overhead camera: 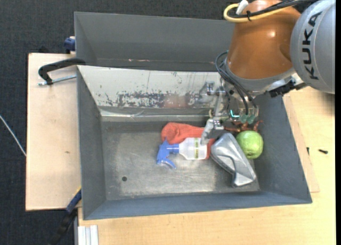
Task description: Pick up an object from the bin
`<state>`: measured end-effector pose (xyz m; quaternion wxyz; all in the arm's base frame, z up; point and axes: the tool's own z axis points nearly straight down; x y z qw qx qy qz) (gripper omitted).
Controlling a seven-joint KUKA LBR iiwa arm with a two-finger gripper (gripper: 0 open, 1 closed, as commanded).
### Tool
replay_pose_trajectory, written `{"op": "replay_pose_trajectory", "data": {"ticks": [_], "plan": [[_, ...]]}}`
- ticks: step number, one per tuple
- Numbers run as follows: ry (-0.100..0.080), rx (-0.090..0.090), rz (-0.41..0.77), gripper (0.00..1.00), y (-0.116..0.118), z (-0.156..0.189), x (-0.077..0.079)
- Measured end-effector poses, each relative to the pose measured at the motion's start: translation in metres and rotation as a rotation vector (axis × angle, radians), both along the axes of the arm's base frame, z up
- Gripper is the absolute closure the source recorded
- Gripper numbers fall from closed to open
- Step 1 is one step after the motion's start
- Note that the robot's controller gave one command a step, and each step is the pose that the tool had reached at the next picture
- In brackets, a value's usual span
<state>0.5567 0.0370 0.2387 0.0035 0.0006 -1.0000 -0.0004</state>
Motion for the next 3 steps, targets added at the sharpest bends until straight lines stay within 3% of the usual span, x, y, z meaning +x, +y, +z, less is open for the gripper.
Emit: {"op": "replay_pose_trajectory", "data": {"ticks": [1, 2, 3], "plan": [[-0.009, 0.000, -0.001, 0.00, 0.000, 0.005, 0.001], [-0.013, 0.004, 0.233, 1.00, 0.033, -0.145, 0.005], [-0.012, 0.002, 0.230, 0.00, 0.029, -0.166, -0.003]]}}
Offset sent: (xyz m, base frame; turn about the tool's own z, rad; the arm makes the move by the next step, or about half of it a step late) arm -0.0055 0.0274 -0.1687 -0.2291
